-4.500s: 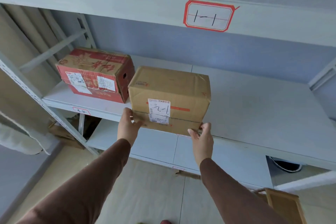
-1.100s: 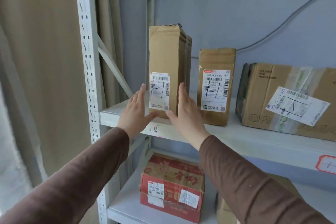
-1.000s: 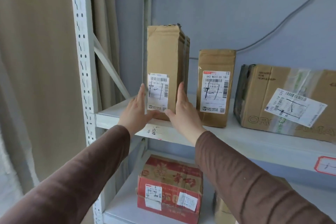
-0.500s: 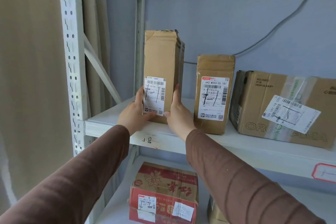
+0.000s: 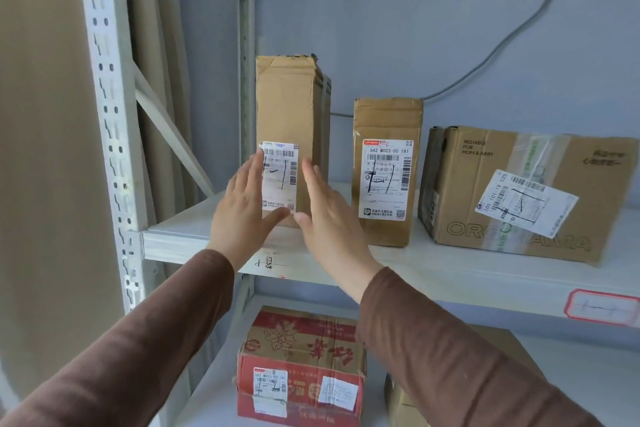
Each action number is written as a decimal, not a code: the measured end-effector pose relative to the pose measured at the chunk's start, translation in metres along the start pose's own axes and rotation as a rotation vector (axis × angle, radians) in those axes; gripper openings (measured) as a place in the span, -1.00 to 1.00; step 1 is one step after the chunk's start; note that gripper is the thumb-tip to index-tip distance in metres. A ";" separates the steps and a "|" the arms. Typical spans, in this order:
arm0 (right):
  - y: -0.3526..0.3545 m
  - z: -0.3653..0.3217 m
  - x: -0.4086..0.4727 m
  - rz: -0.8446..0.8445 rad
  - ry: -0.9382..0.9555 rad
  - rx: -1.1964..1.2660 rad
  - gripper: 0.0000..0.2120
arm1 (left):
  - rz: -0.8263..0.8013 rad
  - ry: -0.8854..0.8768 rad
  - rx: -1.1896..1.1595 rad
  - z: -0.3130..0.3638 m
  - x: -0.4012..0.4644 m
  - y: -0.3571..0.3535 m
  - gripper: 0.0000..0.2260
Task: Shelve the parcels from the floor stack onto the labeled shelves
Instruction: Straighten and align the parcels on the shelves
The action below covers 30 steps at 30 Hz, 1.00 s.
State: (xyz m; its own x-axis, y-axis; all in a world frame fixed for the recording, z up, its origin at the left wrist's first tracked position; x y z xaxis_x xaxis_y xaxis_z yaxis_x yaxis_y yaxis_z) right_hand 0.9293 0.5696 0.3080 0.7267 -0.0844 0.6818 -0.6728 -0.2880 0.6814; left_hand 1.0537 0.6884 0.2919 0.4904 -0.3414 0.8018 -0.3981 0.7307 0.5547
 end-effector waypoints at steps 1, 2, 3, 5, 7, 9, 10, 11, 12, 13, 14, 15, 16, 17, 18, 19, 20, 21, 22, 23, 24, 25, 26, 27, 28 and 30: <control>0.009 -0.003 -0.010 0.043 0.040 0.004 -0.22 | 0.028 -0.043 -0.004 0.011 -0.003 0.004 -0.09; 0.018 -0.003 -0.018 0.081 0.071 0.006 -0.24 | 0.037 -0.071 -0.022 0.022 -0.006 0.007 -0.12; 0.027 -0.001 -0.026 0.116 0.091 0.003 -0.26 | 0.032 -0.091 -0.043 0.034 -0.008 0.008 -0.15; 0.039 0.008 -0.037 0.177 0.102 -0.010 -0.29 | 0.012 -0.118 -0.084 0.056 -0.010 0.009 -0.19; 0.050 0.020 -0.045 0.227 0.096 -0.026 -0.28 | -0.004 -0.130 -0.132 0.078 -0.010 0.008 -0.18; 0.060 0.035 -0.051 0.274 0.079 -0.045 -0.23 | -0.020 -0.127 -0.176 0.096 -0.009 0.004 -0.17; 0.065 0.045 -0.054 0.297 0.061 -0.052 -0.19 | -0.033 -0.122 -0.186 0.104 -0.008 0.001 -0.15; 0.068 0.055 -0.055 0.315 0.037 -0.056 -0.15 | -0.052 -0.119 -0.187 0.110 -0.007 -0.003 -0.13; 0.071 0.065 -0.056 0.323 0.005 -0.055 -0.10 | -0.078 -0.114 -0.185 0.115 -0.005 -0.007 -0.10; 0.072 0.075 -0.056 0.318 -0.033 -0.047 -0.06 | -0.110 -0.105 -0.191 0.118 -0.004 -0.012 -0.07; 0.072 0.084 -0.056 0.300 -0.073 -0.030 -0.02 | -0.145 -0.090 -0.207 0.120 -0.002 -0.017 -0.04; 0.072 0.092 -0.055 0.272 -0.111 -0.009 0.01 | -0.179 -0.073 -0.230 0.122 0.000 -0.022 -0.01; 0.072 0.098 -0.054 0.239 -0.148 0.010 0.03 | -0.209 -0.056 -0.253 0.123 0.002 -0.027 0.02; 0.073 0.102 -0.052 0.203 -0.185 0.024 0.04 | -0.233 -0.043 -0.272 0.125 0.004 -0.031 0.04; 0.073 0.105 -0.051 0.168 -0.221 0.030 0.04 | -0.250 -0.029 -0.284 0.126 0.004 -0.034 0.06; 0.074 0.107 -0.049 0.138 -0.256 0.031 0.03 | -0.262 -0.016 -0.290 0.127 0.005 -0.037 0.07; 0.074 0.110 -0.047 0.113 -0.284 0.032 0.02 | -0.271 -0.002 -0.289 0.128 0.006 -0.040 0.08; 0.073 0.112 -0.044 0.093 -0.303 0.031 0.02 | -0.275 0.011 -0.286 0.129 0.007 -0.043 0.07; 0.072 0.114 -0.042 0.078 -0.313 0.027 0.01 | -0.274 0.021 -0.282 0.129 0.008 -0.046 0.07; 0.071 0.115 -0.039 0.065 -0.317 0.016 0.01 | -0.271 0.025 -0.279 0.129 0.010 -0.049 0.07; 0.070 0.117 -0.036 0.057 -0.321 0.000 0.00 | -0.270 0.029 -0.274 0.129 0.013 -0.052 0.07; 0.069 0.118 -0.033 0.054 -0.326 -0.013 -0.01 | -0.272 0.035 -0.272 0.128 0.015 -0.055 0.07; 0.068 0.120 -0.030 0.053 -0.334 -0.019 -0.01 | -0.278 0.048 -0.273 0.127 0.018 -0.057 0.07; 0.067 0.121 -0.027 0.053 -0.340 -0.021 -0.02 | -0.286 0.062 -0.280 0.126 0.021 -0.060 0.07; 0.066 0.123 -0.025 0.053 -0.344 -0.018 -0.03 | -0.292 0.077 -0.286 0.126 0.023 -0.063 0.06; 0.064 0.125 -0.020 0.052 -0.350 -0.010 -0.04 | -0.303 0.097 -0.301 0.125 0.027 -0.068 0.05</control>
State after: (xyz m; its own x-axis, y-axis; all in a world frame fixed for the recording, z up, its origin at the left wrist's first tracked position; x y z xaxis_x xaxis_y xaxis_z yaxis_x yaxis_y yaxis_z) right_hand 0.8887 0.4332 0.3048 0.6935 -0.4216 0.5843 -0.7104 -0.2650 0.6520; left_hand 0.9968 0.5559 0.3038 0.6266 -0.5203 0.5802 0.0115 0.7506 0.6607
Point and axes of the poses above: each hand's wrist, its own x-axis towards the middle knuckle, its own y-axis out of the back of the hand, z = x × y, the point moved 2 cm from there along x, towards the middle knuckle, and after that the axes turned 3 degrees about x, right-handed, at the moved point
